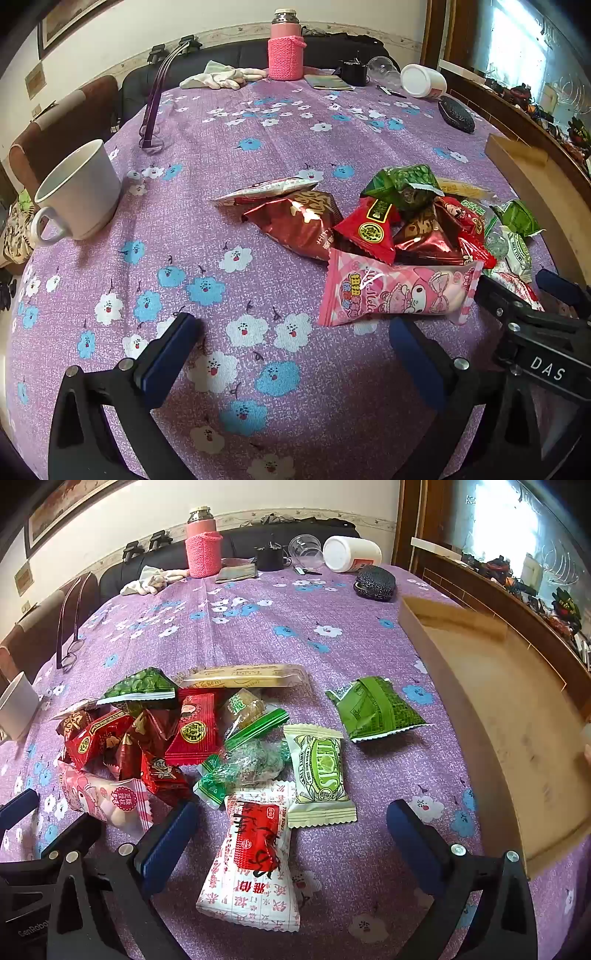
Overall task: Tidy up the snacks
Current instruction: 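Move both tools over the snack pile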
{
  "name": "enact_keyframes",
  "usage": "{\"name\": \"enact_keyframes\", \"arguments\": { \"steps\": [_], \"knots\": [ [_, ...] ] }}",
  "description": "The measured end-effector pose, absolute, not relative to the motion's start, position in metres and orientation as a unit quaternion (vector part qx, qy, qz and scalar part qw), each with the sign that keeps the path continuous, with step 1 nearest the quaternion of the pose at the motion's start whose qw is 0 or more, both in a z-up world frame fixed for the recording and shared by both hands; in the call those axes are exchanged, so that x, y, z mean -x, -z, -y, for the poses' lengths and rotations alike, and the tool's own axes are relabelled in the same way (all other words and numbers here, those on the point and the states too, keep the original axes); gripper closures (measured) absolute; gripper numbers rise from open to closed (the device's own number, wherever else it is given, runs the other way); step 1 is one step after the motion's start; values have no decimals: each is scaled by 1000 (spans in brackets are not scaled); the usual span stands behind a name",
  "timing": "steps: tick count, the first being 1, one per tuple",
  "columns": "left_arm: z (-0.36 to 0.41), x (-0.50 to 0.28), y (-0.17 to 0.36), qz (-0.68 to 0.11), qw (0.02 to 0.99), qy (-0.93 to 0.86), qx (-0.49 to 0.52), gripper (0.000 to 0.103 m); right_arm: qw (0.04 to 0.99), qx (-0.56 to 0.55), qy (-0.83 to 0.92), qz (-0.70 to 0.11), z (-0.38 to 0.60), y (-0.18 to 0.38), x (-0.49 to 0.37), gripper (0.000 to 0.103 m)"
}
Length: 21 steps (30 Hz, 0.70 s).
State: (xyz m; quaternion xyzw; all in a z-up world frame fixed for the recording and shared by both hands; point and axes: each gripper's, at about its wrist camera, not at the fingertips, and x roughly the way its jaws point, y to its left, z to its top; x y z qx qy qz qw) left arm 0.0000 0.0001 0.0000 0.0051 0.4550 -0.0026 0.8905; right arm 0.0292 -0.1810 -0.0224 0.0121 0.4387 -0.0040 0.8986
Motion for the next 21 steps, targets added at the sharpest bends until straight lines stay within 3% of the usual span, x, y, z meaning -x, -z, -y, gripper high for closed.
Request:
{"name": "enact_keyframes", "arguments": {
  "steps": [21],
  "knots": [
    [0,0,0,-456,890,3,-5,0,898,-10,-2,-440,179,24,-29,0]
  ]
}}
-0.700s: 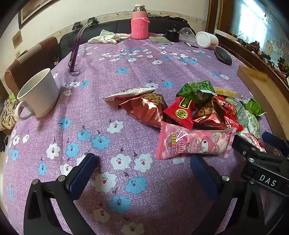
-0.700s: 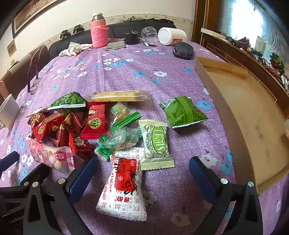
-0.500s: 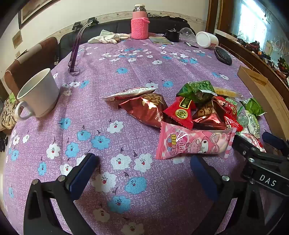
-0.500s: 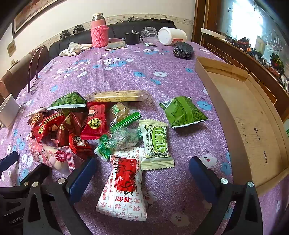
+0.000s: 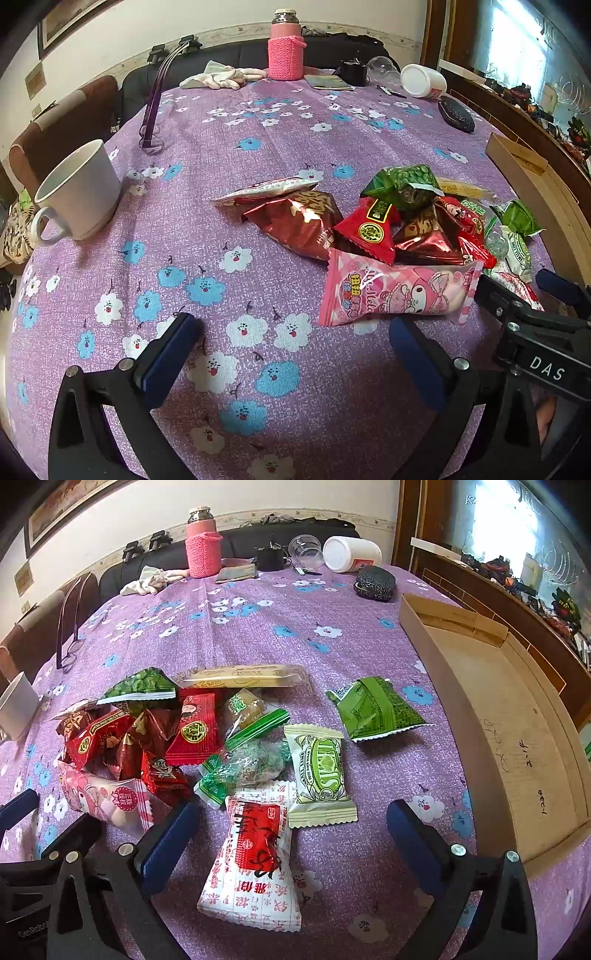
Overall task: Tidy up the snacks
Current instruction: 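Move both tools over the snack pile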
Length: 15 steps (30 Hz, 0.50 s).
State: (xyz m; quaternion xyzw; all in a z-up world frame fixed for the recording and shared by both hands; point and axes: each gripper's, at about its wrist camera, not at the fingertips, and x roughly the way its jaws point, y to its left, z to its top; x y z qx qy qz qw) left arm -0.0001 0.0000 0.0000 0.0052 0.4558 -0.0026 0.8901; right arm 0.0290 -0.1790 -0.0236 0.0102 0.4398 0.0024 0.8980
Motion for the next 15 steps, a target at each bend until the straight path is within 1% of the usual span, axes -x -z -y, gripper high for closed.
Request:
{"name": "enact_keyframes", "arguments": {
  "steps": [5,8,10,12,13,15],
  "knots": [
    [0,1,0,-458,889,7,-3,0,884,26,-85,-459,186,21,-25,0],
    [-3,3,-2,-456,889,21,14,0,882,5,-122,-455,197,20,-13,0],
    [-16,10,-9,-452,888,53,68,0,877,-25,-147,-457,203,16,-5,0],
    [-30,14,-14,-443,880,99,138,0,875,-33,-169,-452,207,8,0,0],
    [-44,18,-22,-430,871,126,200,0,882,-32,-176,-436,211,-1,6,0],
    [-57,24,-43,-409,872,125,239,0,894,-32,-188,-405,216,-19,16,0]
  ]
}}
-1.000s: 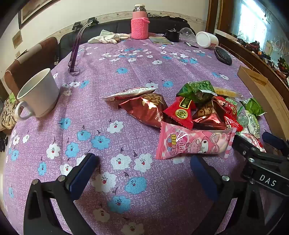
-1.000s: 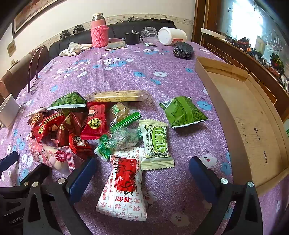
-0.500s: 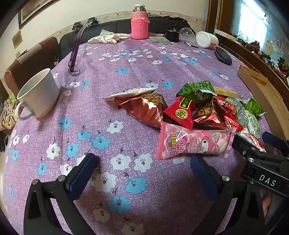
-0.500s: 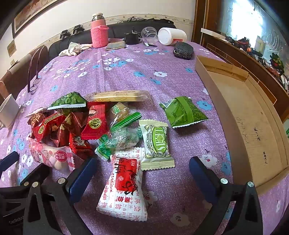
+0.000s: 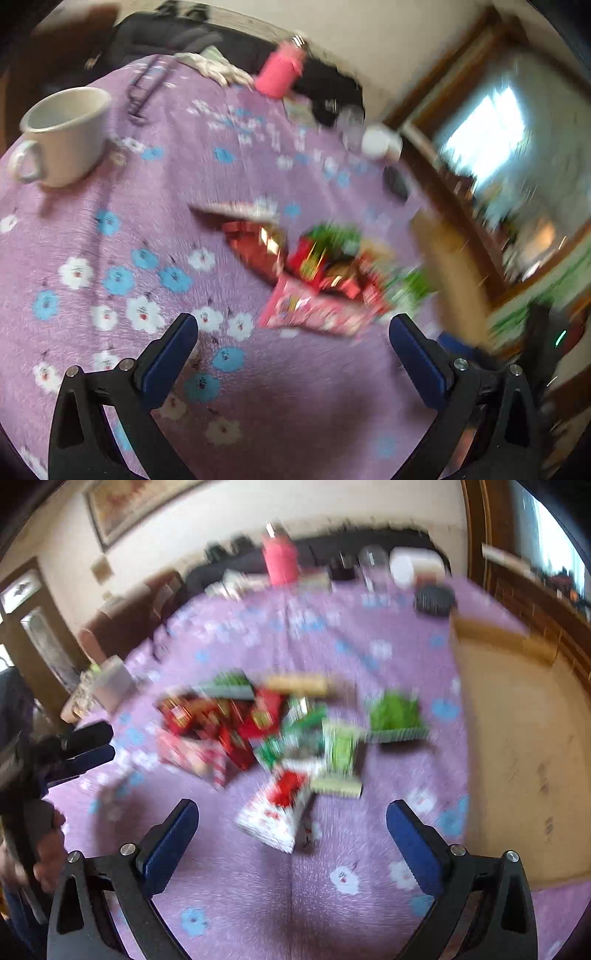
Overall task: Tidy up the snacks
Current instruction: 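Move both tools over the snack pile, then grasp the pink cartoon candy bar with the left gripper while the right gripper grasps the white-and-red packet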
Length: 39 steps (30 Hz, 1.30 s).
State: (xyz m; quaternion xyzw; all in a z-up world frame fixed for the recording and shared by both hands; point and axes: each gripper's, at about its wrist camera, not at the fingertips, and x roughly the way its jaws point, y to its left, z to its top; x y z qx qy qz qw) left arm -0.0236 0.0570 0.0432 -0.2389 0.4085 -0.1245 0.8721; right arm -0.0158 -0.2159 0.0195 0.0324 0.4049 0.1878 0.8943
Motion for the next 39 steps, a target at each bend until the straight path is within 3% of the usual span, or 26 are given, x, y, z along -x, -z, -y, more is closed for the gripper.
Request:
{"name": "enact_keyframes", "arguments": {
  "steps": [6,9,13,17,22,23,24,25,28,39],
  "knots": [
    [-69,59,-144,-278,937,127,171,0,911,-138,-232,-313,253,-99,44,1],
    [-78,79,-198,-194,959,151,142,0,908,-176,-245,-291,265,-134,51,10],
    [-101,79,-241,-172,960,163,149,0,913,-167,-241,-282,272,-177,60,15],
    [-110,82,-266,-167,967,179,71,0,920,-131,-251,-272,269,-199,76,15],
    [-72,83,-206,-228,950,214,9,0,887,-126,-254,-365,250,-137,57,15],
    [-58,79,-186,-246,945,216,-10,0,879,-130,-249,-386,247,-122,50,19],
    [-44,74,-166,-266,937,226,-30,4,868,-135,-242,-413,241,-103,43,33],
    [-34,70,-153,-278,931,230,-45,15,857,-136,-239,-436,237,-86,35,39],
    [-3,55,-106,-320,910,251,-89,37,836,-143,-229,-477,232,-55,19,40],
    [34,29,-52,-378,840,343,-183,38,813,-154,-194,-527,223,-14,-19,40]
  ]
}}
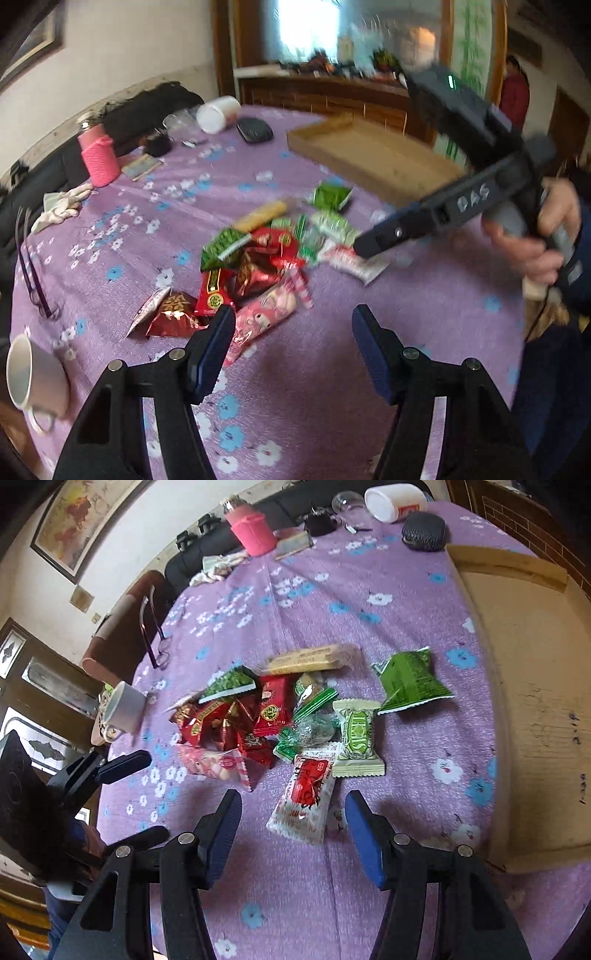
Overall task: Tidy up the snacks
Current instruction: 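Grasp the pink cartoon candy bar with the left gripper while the right gripper grasps the white-and-red packet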
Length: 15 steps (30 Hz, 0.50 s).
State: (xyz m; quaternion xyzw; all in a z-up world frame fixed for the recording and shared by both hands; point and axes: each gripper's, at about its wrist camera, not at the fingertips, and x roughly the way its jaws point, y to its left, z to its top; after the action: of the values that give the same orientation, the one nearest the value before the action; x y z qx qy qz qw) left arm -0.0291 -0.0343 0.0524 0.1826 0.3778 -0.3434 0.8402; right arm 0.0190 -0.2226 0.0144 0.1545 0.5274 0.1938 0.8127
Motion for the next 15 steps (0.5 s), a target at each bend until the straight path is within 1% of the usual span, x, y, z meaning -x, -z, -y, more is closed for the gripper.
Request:
{"name": "enact_keyframes", "arguments": {
  "steps": [2,4,5,7,8,9,11,15],
  "knots": [
    [39,23,-45,-386,835,339,-199,39,814,-148,-189,-530,218,-10,-22,40],
    [43,18,-41,-390,830,341,-206,42,818,-137,-180,-529,215,-7,-25,41],
    [45,15,-39,-392,828,344,-208,43,820,-134,-180,-527,214,-6,-25,46],
    [51,8,-32,-397,823,344,-217,55,819,-126,-177,-532,211,-3,-27,57],
    [55,5,-28,-403,819,342,-223,58,818,-124,-177,-533,211,-1,-27,65],
    [57,2,-24,-405,818,339,-227,63,816,-122,-180,-535,211,2,-26,68],
    [60,0,-21,-404,822,330,-231,63,817,-117,-183,-534,212,4,-23,74],
    [59,-3,-10,-416,826,303,-231,64,824,-112,-187,-523,219,6,-16,74]
  ]
}}
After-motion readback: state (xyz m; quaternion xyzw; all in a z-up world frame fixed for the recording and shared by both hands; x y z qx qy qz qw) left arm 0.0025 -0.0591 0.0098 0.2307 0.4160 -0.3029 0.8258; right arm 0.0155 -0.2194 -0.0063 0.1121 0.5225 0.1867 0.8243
